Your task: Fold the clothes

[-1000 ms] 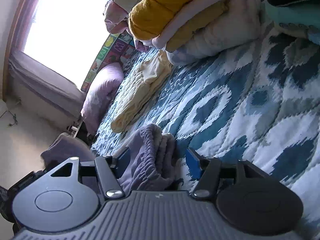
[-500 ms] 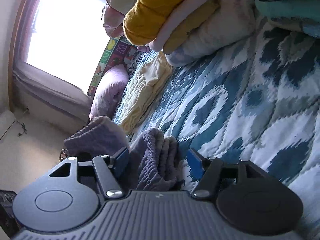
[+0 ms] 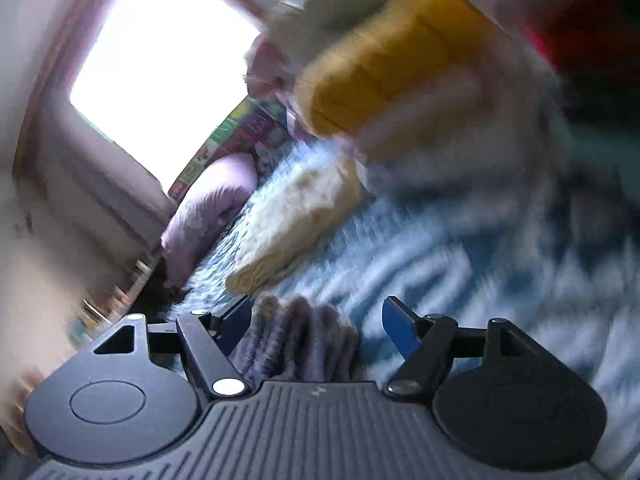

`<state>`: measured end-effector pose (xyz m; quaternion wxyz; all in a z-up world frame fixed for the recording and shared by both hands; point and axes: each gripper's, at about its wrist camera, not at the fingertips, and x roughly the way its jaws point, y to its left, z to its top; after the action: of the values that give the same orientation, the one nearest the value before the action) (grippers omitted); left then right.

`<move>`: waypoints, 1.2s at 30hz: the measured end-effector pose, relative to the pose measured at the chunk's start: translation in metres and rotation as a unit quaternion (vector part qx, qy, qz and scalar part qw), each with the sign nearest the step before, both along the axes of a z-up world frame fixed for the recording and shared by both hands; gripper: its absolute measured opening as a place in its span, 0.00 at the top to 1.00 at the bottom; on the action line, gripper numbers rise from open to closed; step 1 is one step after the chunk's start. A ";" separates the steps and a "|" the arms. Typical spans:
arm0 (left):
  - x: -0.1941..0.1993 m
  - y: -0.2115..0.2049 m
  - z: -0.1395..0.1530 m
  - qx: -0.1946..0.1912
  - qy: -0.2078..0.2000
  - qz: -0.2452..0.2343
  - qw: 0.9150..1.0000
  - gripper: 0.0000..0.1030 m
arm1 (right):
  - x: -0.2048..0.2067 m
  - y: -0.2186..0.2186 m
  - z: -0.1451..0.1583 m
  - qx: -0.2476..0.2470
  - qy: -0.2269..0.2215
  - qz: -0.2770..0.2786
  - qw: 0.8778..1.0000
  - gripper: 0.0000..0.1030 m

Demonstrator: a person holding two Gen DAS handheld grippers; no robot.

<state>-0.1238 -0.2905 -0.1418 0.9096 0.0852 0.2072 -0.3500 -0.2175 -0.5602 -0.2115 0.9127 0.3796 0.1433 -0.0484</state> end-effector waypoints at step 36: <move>0.150 0.127 -0.071 -0.222 0.314 0.113 0.916 0.41 | 0.059 0.031 -0.022 -0.009 0.102 0.024 0.994 0.16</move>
<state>0.0265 -0.1634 -0.2127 0.8270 -0.2569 0.4071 -0.2905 -0.1587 -0.5295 -0.2337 0.8976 0.3609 0.2442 -0.0659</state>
